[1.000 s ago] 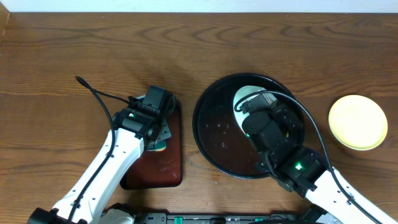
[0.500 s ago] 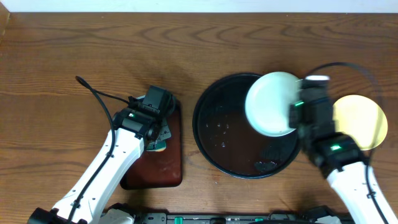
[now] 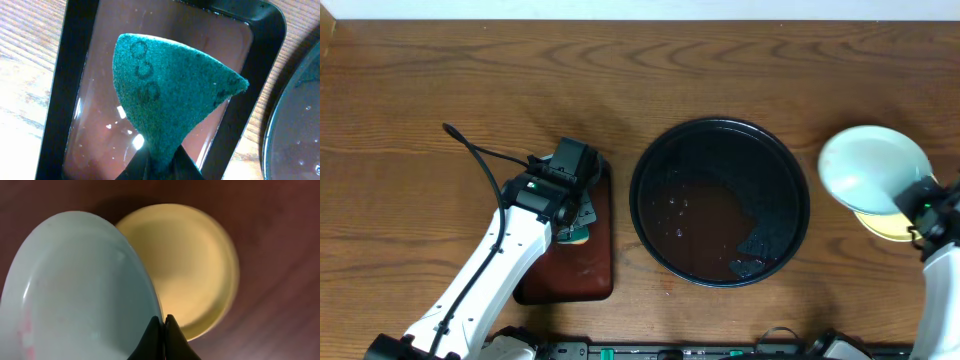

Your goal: Clean dirty plates on tray and stack at the side

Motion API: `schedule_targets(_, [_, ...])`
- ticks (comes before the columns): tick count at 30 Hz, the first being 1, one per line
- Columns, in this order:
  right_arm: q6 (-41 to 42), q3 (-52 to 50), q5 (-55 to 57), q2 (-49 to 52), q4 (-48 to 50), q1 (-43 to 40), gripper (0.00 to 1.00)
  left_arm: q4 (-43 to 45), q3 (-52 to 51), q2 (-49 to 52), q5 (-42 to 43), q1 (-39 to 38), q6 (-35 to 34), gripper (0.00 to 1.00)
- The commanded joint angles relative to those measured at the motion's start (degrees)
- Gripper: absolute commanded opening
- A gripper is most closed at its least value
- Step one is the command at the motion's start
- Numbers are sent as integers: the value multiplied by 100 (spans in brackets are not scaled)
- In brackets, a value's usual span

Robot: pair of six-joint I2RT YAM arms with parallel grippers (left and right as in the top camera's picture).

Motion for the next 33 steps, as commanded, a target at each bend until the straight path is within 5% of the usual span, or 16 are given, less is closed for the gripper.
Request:
schedule_targets(1, [293, 70, 328, 374, 201, -308, 1, -22, -39, 11, -28, 28, 37, 9])
schedule_targets(5, [295, 70, 457, 826, 289, -531, 2, -22, -39, 11, -28, 28, 37, 9])
schedule_targets(6, [293, 68, 452, 935, 304, -579, 27, -22, -39, 11, -28, 28, 37, 9])
schedule_targets(9, [229, 72, 396, 981, 354, -605, 64, -22, -39, 11, -28, 28, 42, 9])
schedule_targets(16, [-46, 348, -1825, 249, 627, -291, 78, -20, -26, 2, 173, 28, 271, 9])
schedule_targets(19, [-310, 544, -2295, -319, 503, 55, 98, -35, 37, -28, 208, 28, 715, 9])
schedule_targets(24, [-592, 658, -2426, -1185, 42, 868, 99, -44, 59, -118, 188, 28, 1261, 12])
schedule_targets(31, [-1158, 656, -2420, -1786, -1163, 2124, 99, 208, -188, 122, -61, 28, 1185, 17])
schedule_targets(33, [-1340, 658, -2420, -1823, -1392, 2380, 99, 286, -310, 212, -57, 28, 1073, 26])
